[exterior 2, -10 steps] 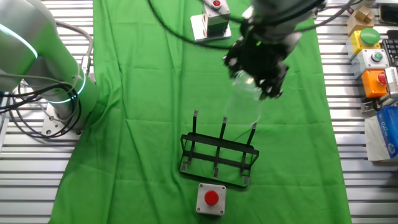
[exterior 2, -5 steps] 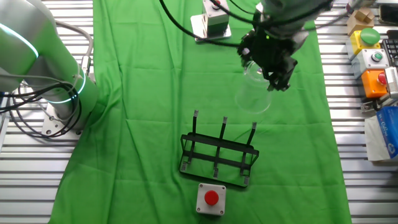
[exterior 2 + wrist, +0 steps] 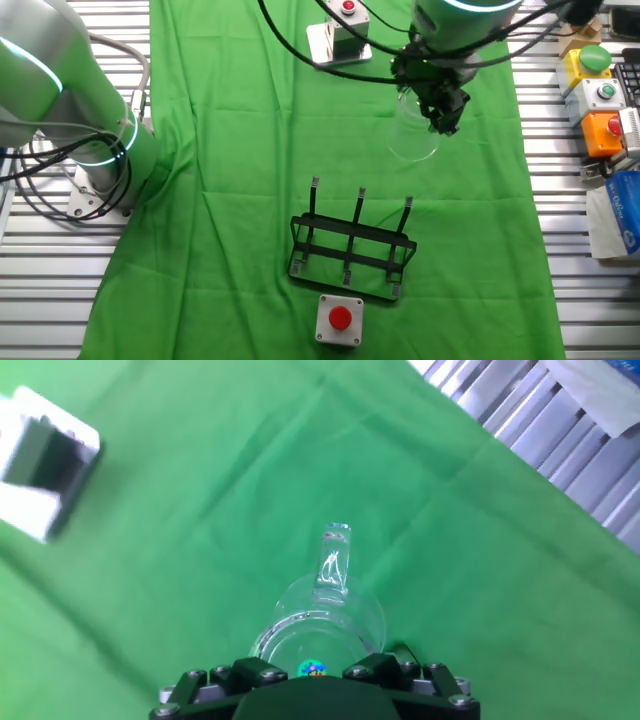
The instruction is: Take the cup off the cup rack
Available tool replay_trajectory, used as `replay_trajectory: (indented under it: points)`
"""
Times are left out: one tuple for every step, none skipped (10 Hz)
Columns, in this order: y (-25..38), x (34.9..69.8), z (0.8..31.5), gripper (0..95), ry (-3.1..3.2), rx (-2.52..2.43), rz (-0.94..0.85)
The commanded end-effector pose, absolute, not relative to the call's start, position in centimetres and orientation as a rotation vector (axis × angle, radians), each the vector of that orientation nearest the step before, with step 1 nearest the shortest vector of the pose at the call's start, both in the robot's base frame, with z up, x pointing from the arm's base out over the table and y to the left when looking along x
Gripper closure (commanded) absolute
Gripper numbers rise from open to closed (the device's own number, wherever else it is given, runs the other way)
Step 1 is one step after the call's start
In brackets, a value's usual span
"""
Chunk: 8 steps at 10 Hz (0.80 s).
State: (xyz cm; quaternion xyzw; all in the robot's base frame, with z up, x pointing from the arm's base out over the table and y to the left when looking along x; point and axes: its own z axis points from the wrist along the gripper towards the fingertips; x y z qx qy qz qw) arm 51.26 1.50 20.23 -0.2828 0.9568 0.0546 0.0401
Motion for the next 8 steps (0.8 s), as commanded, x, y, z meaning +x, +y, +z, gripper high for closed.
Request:
replay_trajectory:
  points:
    - [1.7, 51.7, 18.8, 95.0, 2.944, -1.074, -0.110]
    - [1.6, 51.9, 18.3, 95.0, 2.953, -1.102, -0.209]
    - [1.3, 52.1, 17.6, 95.0, 2.969, -1.098, -0.297]
    - [1.1, 52.2, 17.0, 95.0, 2.976, -1.089, -0.365]
    - [0.8, 52.4, 16.3, 95.0, 2.982, -1.077, -0.434]
    - [0.7, 52.5, 15.7, 95.0, 2.986, -1.065, -0.472]
    - [0.4, 52.7, 14.7, 95.0, 3.002, -1.026, -0.495]
    - [0.2, 52.8, 14.0, 95.0, 3.006, -1.013, -0.507]
